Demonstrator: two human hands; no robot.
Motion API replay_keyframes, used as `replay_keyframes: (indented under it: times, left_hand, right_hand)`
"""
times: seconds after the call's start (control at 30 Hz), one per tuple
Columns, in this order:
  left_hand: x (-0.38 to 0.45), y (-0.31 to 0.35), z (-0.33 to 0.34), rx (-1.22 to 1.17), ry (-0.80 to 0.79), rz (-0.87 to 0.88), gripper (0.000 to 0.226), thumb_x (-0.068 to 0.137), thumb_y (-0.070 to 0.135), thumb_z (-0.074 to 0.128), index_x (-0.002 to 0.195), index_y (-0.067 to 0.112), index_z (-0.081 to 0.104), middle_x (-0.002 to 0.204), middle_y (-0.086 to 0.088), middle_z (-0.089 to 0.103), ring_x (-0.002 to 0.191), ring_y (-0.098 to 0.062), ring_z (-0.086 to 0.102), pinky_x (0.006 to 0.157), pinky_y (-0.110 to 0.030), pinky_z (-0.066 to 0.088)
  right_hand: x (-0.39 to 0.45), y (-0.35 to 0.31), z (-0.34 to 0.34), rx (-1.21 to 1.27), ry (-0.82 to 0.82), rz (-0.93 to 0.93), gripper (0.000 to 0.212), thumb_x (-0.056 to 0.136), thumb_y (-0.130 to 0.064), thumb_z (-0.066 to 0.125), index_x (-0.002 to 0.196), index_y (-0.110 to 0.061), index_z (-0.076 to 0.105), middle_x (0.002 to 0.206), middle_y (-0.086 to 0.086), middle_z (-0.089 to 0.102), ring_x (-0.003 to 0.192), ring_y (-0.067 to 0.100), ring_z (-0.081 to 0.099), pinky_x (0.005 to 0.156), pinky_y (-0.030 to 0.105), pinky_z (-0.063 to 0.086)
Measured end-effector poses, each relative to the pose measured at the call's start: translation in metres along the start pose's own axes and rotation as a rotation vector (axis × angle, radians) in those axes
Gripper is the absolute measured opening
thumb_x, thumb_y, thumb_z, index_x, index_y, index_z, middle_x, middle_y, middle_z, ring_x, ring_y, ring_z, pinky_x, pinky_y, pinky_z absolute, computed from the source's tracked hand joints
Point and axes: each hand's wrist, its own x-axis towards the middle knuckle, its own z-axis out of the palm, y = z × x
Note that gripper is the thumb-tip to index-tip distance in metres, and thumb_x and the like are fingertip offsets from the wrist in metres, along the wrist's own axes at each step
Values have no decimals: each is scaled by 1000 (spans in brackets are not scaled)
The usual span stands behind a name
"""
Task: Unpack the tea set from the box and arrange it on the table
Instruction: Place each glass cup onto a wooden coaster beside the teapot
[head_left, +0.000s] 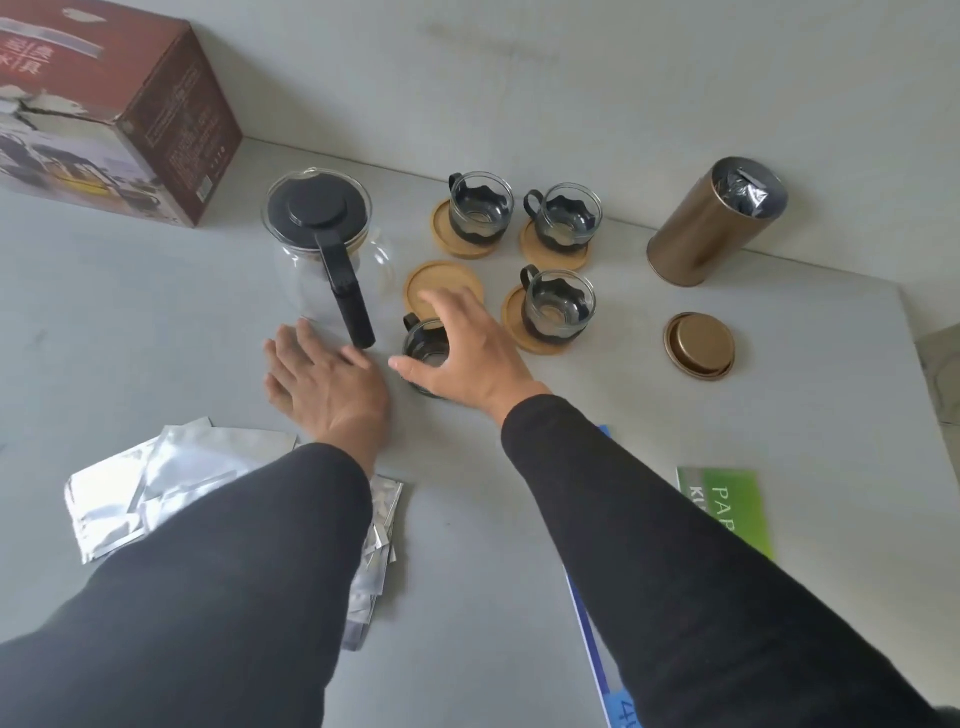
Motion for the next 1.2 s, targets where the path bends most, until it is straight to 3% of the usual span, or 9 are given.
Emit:
replay_keyframes:
  times: [0.27, 0.57, 1.03, 1.2]
  left_hand:
    - [1, -1, 0, -5, -13, 8, 58, 93, 31, 35, 148, 19, 22, 157, -2, 15, 147, -19, 4, 118, -41, 7]
    - [2, 0, 1, 2, -25, -5, 58, 93, 31, 32, 148, 19, 19, 157, -1, 12, 147, -19, 2, 118, -41, 6]
    - [3, 5, 2, 29, -18, -27, 57, 91, 30, 34, 146, 23, 20, 155, 2, 13, 146, -18, 2, 118, -41, 6]
    - [3, 5, 3, 35, -13, -39, 57, 91, 30, 35, 146, 24, 21, 155, 2, 13, 146, -17, 2, 118, -40, 6]
  right_hand:
    - [-9, 3, 25, -34, 56, 73, 86, 62, -52, 80, 130, -12, 47, 121, 13, 49, 114, 30, 48, 98, 38, 43]
    - [21, 2, -7, -33, 194, 8, 76, 67, -43, 80, 128, -10, 51, 121, 12, 51, 113, 27, 49, 96, 34, 44]
    - [64, 22, -14, -12, 43, 48, 79, 68, -36, 82, 134, -13, 46, 125, 9, 46, 119, 23, 44, 100, 25, 34]
    - [66, 24, -11, -16, -21, 42, 77, 69, -36, 82, 134, -14, 46, 127, 9, 45, 121, 24, 44, 103, 32, 39]
